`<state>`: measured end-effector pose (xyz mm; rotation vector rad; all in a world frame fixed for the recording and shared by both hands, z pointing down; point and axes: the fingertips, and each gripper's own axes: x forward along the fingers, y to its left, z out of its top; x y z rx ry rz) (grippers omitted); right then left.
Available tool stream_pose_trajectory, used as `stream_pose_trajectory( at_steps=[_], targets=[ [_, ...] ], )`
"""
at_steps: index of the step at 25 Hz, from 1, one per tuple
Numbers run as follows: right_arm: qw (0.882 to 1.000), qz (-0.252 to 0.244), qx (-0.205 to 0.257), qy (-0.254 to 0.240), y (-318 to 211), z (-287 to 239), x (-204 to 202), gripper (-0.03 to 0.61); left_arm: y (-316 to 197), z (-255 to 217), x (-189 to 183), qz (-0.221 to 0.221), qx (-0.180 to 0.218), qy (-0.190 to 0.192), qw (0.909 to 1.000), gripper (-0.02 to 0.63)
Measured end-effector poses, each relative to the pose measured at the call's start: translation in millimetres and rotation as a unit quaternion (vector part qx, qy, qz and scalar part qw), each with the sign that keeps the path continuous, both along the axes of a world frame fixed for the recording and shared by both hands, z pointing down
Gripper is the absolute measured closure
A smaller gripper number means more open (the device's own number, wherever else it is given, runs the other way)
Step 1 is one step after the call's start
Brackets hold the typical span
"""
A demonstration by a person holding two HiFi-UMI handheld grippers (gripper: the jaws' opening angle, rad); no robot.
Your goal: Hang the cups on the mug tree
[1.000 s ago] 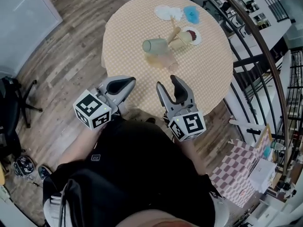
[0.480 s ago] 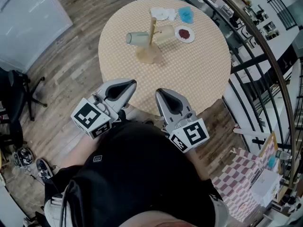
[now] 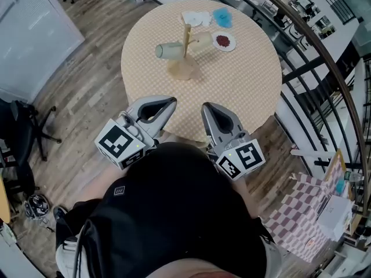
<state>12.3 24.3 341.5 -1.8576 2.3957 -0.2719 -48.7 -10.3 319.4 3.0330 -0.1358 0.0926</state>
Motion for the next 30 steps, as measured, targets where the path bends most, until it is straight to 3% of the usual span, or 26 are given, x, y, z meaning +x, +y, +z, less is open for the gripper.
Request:
stream_pose_trajectory(
  at_steps=[19, 30],
  targets=[
    [0.998, -0.013, -0.022, 0.057, -30, -2, -21, 0.566, -22, 1, -12, -0.001, -0.014, 0.022, 0.9997, 0.607],
    [0.998, -0.018, -0.020, 0.055, -28, 1, -25, 0.566, -19, 5, -11, 0.003, -0.014, 0.016, 0.9998, 0.607]
  ],
)
